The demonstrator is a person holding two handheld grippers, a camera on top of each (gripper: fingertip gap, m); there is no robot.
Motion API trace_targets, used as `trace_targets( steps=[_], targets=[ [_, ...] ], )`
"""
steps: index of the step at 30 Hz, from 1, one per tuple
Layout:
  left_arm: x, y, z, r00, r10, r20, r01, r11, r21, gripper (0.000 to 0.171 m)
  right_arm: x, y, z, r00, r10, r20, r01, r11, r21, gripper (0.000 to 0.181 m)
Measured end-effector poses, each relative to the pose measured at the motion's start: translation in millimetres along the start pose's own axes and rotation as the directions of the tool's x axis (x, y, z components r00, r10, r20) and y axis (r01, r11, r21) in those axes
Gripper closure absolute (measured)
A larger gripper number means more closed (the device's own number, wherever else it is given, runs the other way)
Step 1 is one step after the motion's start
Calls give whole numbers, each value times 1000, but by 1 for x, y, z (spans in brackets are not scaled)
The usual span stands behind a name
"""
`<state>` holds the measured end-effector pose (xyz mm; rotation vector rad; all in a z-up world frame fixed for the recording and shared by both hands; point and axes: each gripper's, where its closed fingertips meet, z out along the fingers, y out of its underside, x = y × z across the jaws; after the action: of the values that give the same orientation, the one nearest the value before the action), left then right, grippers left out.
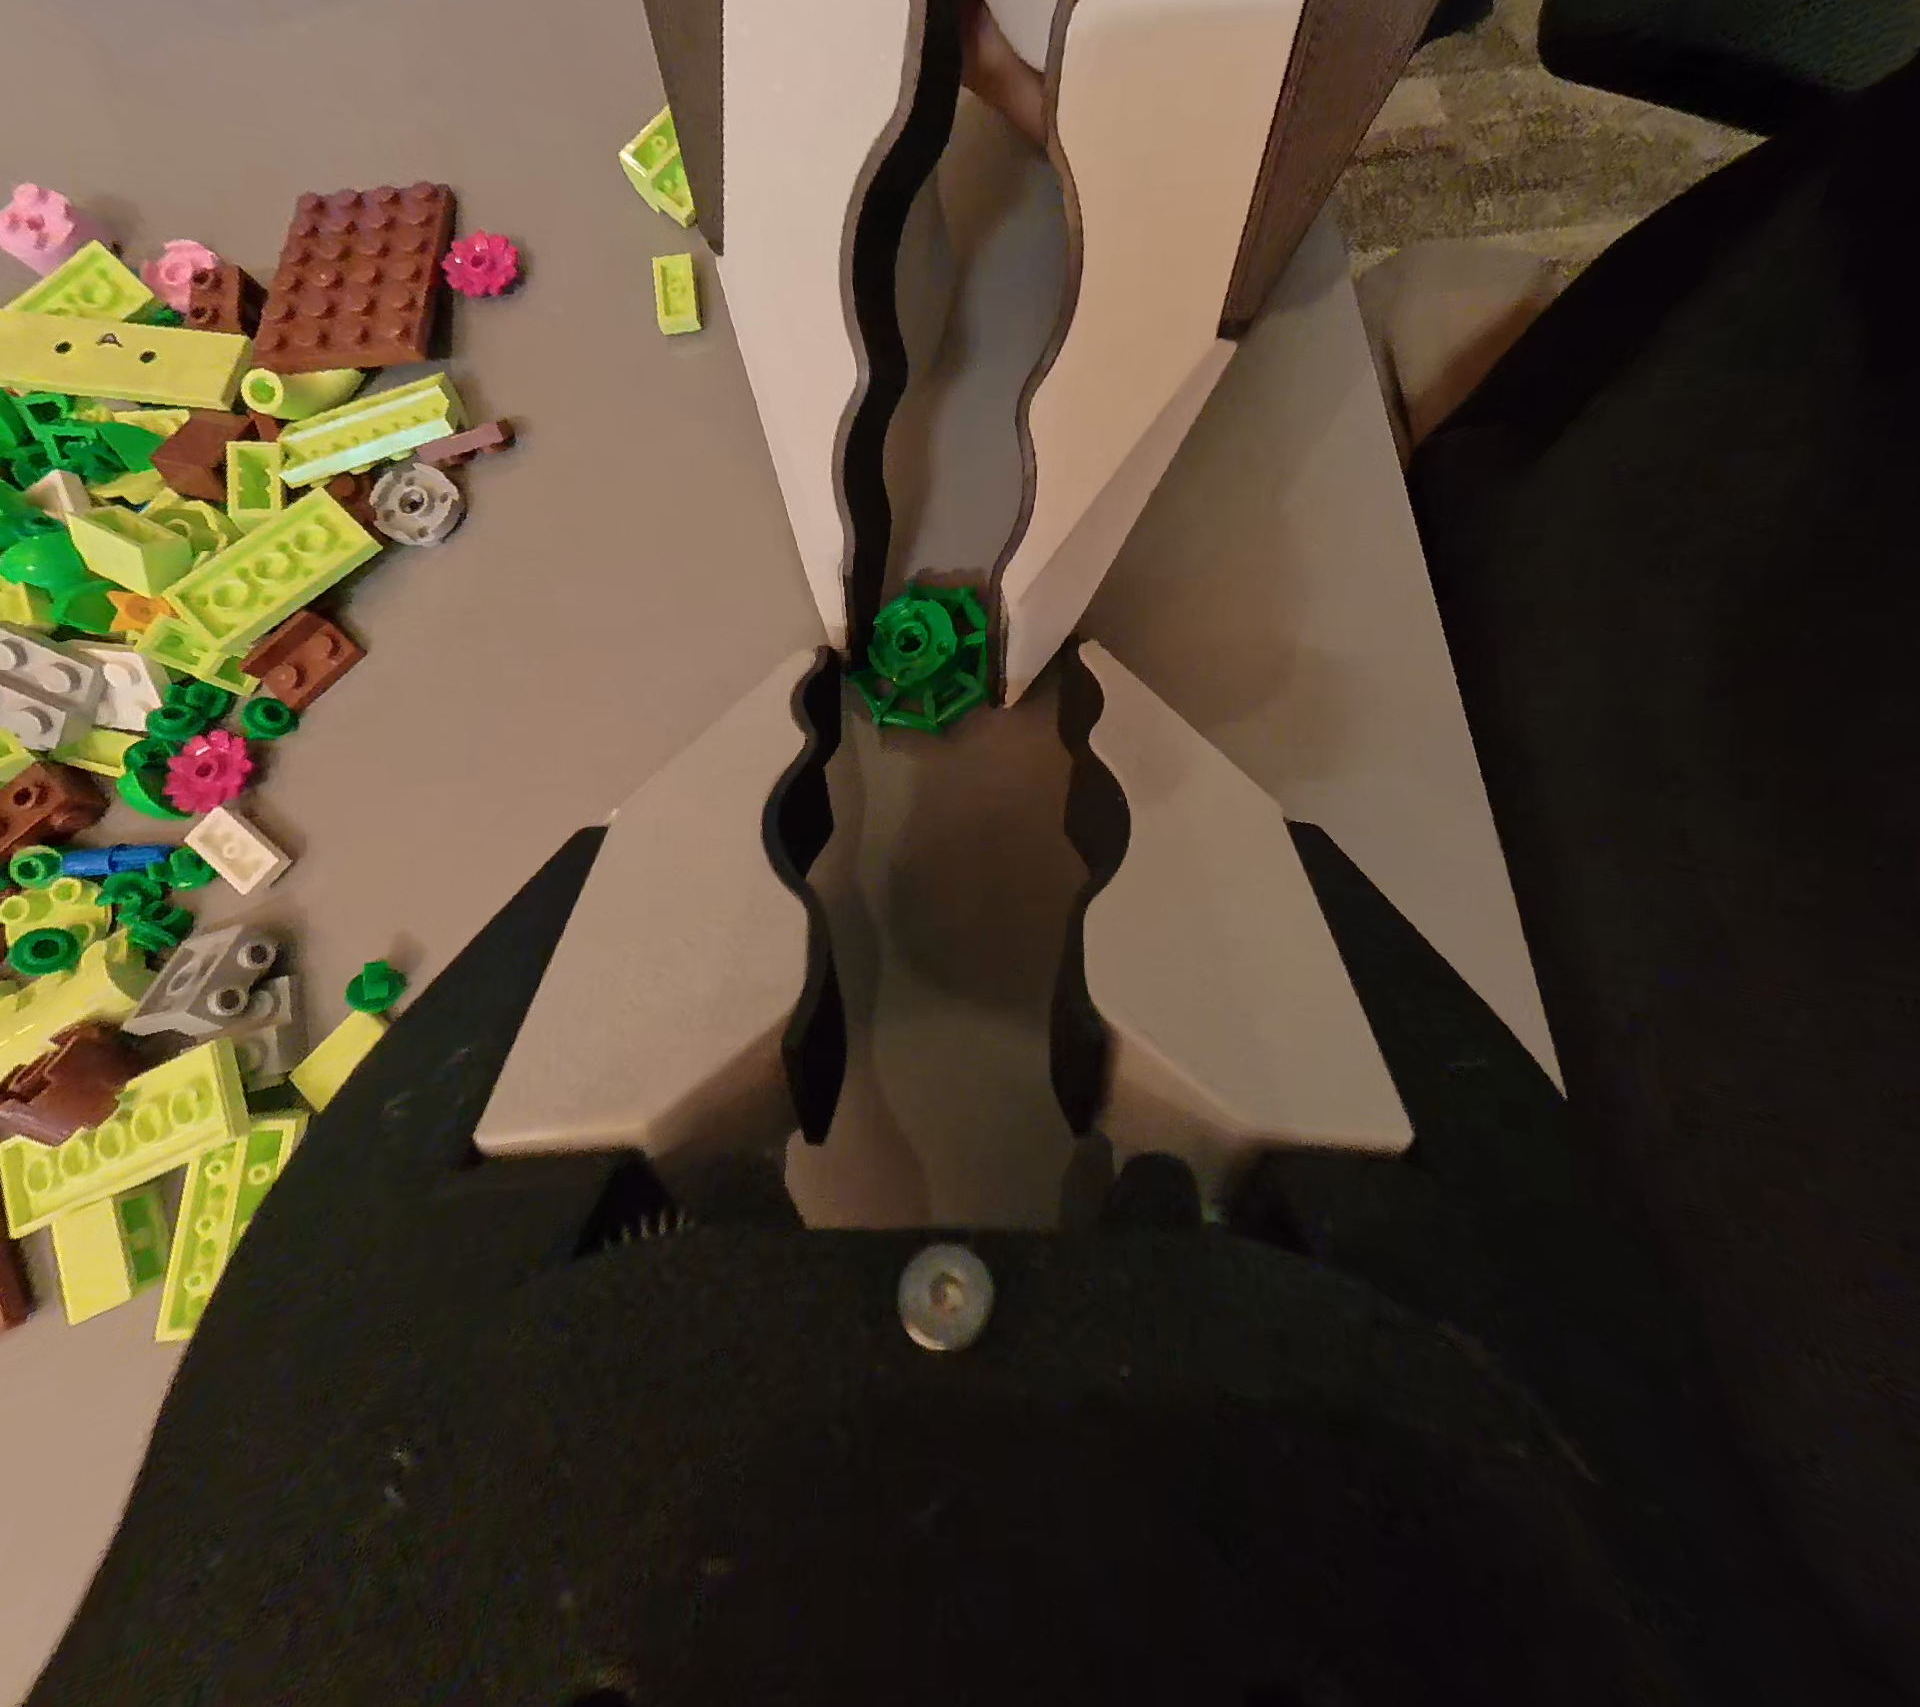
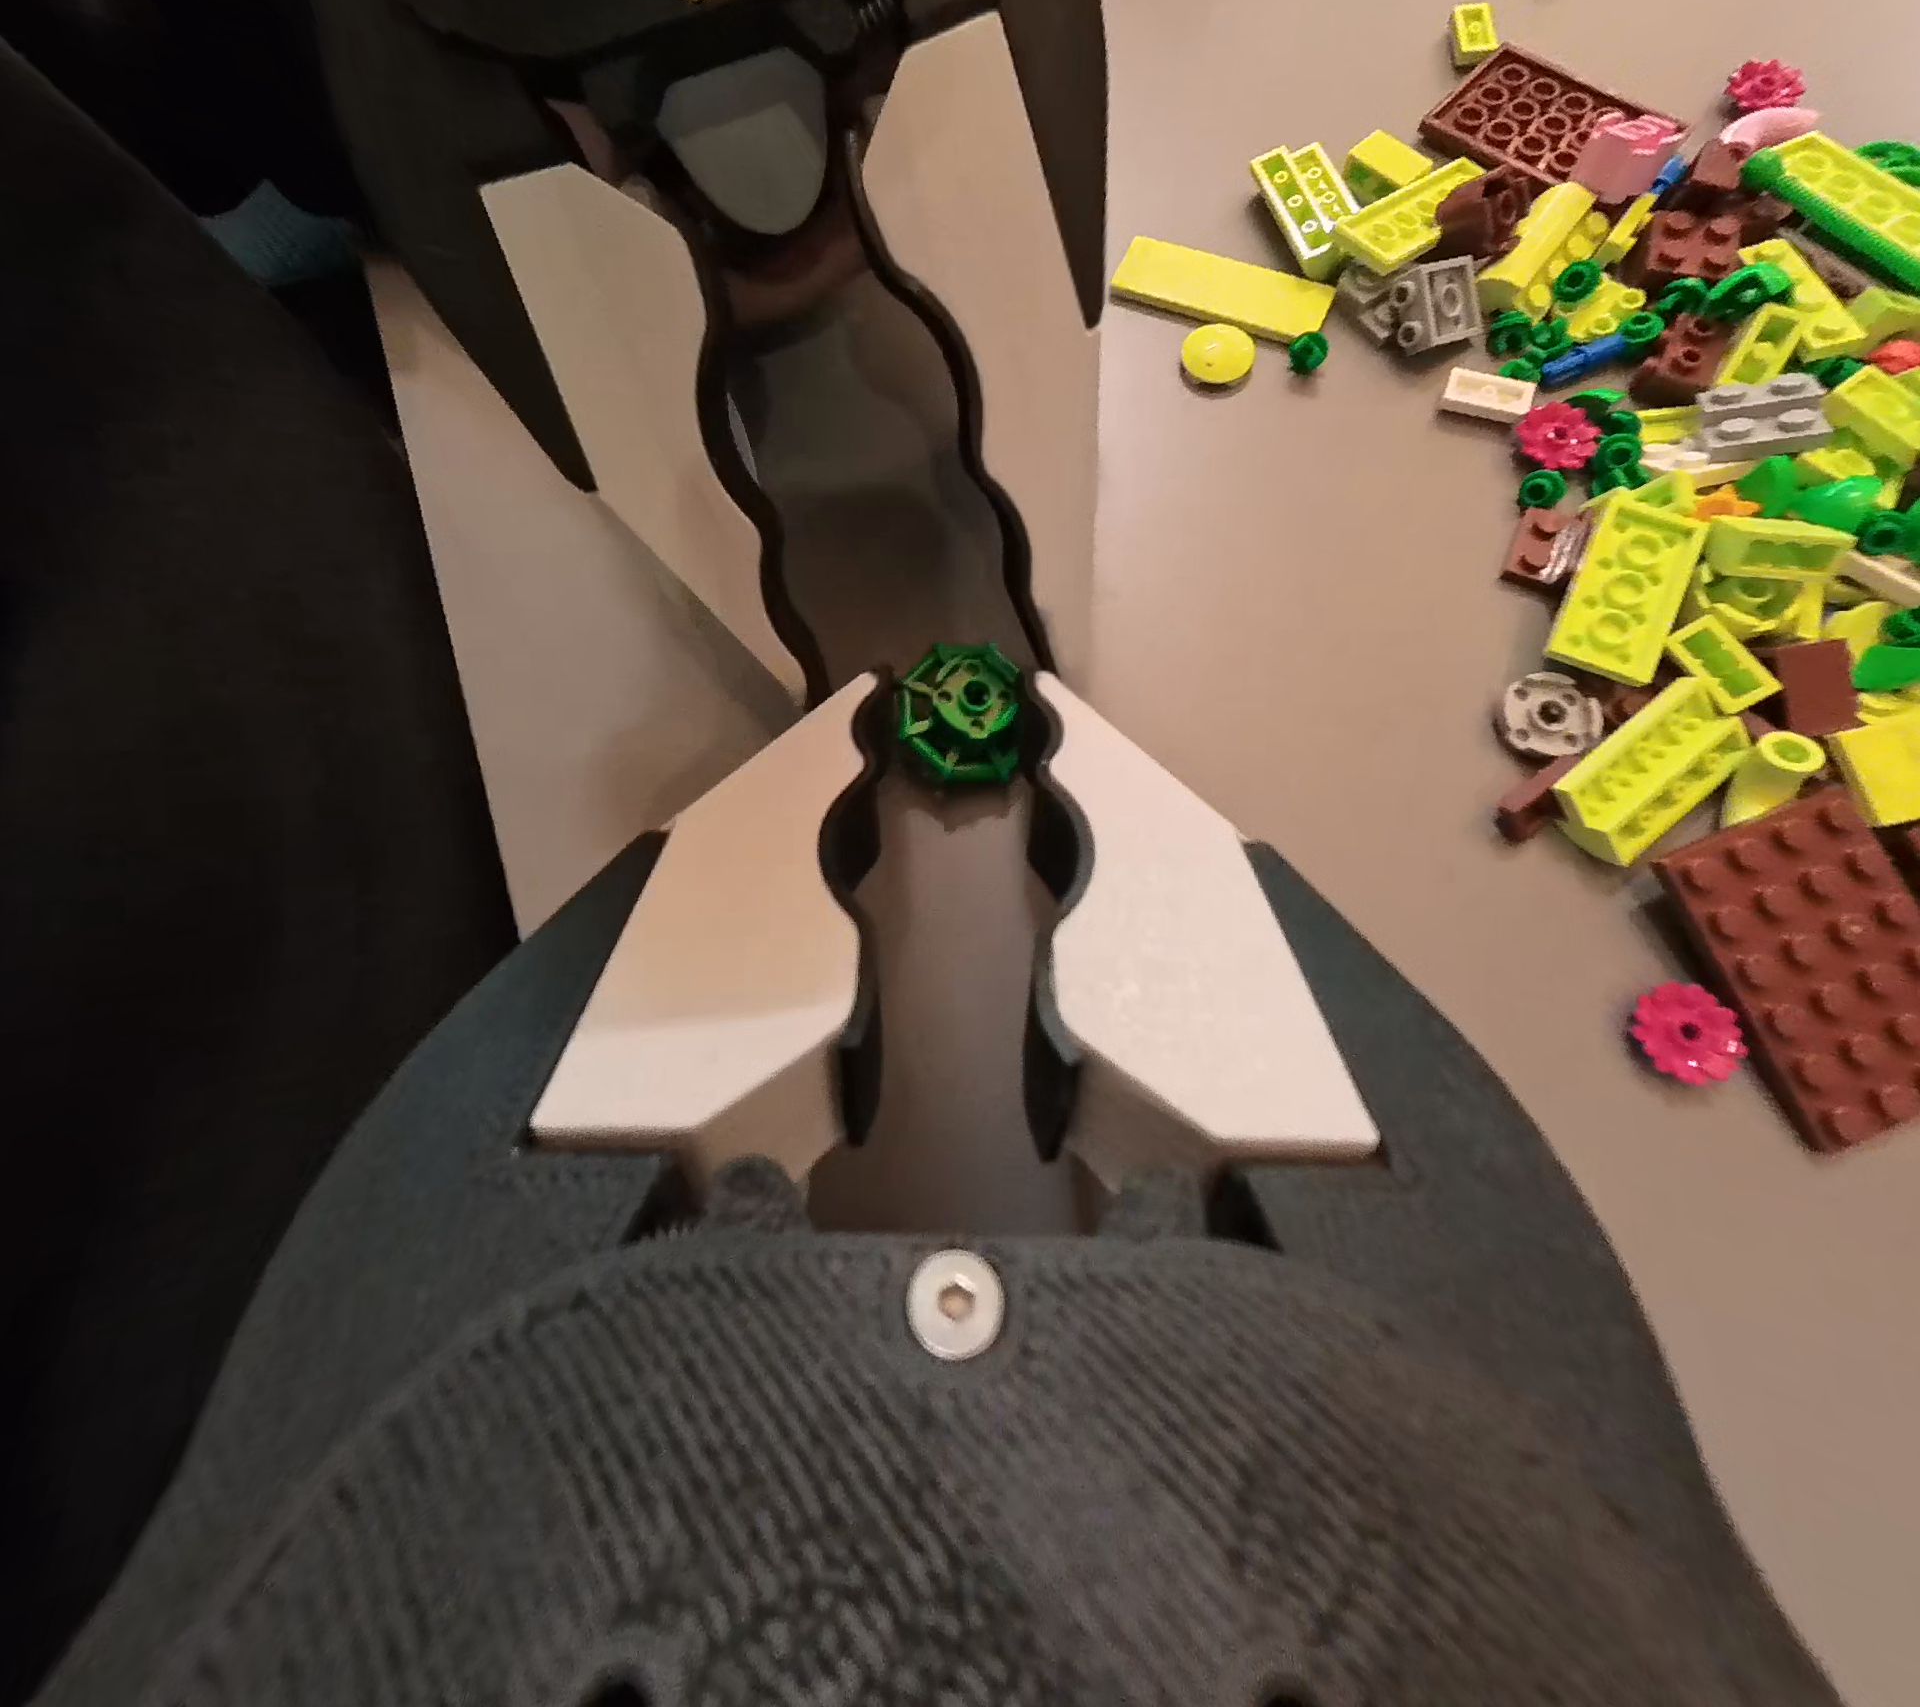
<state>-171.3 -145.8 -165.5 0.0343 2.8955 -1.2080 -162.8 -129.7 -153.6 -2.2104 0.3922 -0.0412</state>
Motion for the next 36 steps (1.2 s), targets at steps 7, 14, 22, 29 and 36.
trace_targets(
  steps=[7, 14, 22, 29, 36],
  targets=[
    [-3, 0, 1, 1000, -15, 10, 15, 1000, 0, 132, 3, 1, -1, 1000, 16, -7, -16, 1000, 1, 163],
    [-12, -10, -10, 995, -97, 9, 96, 991, 93, 135, 6, -16, -16, 986, 146, 80, -156, 978, 140, 162],
    [-1, -75, -78, 670, -308, -675, 701, 561, 440, 110, -8, -68, -67, 997, -28, 68, -18, 810, 586, 162],
    [9, -90, -97, 426, -201, -882, 866, 373, 333, 118, -19, -90, -76, 993, -58, 107, -39, 682, 730, 163],
    [9, -86, -96, 482, -221, -848, 847, 365, 387, 143, -25, -96, -70, 991, -82, 107, -21, 690, 724, 163]
  ],
)
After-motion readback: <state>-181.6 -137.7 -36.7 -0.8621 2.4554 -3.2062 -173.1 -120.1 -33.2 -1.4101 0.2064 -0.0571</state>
